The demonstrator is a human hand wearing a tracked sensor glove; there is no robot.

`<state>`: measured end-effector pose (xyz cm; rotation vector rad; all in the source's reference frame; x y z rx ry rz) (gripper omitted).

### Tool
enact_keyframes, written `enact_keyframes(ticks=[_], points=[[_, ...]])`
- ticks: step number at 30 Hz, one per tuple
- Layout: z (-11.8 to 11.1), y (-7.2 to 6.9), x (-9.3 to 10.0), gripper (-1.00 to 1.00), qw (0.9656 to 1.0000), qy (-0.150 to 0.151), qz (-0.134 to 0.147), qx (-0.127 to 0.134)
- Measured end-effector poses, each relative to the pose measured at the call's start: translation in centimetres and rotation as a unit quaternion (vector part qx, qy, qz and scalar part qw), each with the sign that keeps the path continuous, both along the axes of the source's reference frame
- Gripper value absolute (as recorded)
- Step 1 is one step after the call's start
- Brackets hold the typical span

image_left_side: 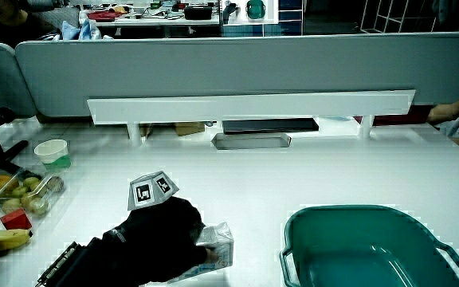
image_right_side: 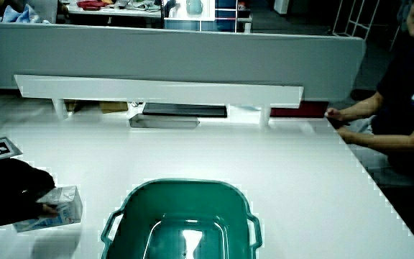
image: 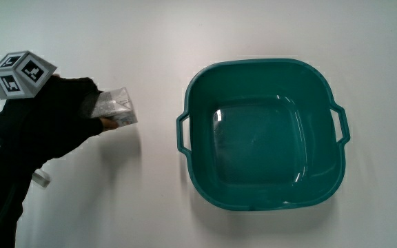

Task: Pick milk from desk

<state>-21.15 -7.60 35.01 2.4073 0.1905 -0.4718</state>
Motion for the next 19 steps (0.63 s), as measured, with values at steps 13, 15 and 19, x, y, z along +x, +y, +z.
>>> enact_keyframes(ticks=[13, 15, 19], points=[[-3.6, 0.5, 5.4, 1.00, 0.9973, 0.069, 0.025, 0.003], [-3.7, 0.4, 6.1, 1.00, 0.9980, 0.058, 0.023, -0.002], [-4.1, 0.1, 7.8, 1.00, 0.9983, 0.054, 0.022, -0.002]])
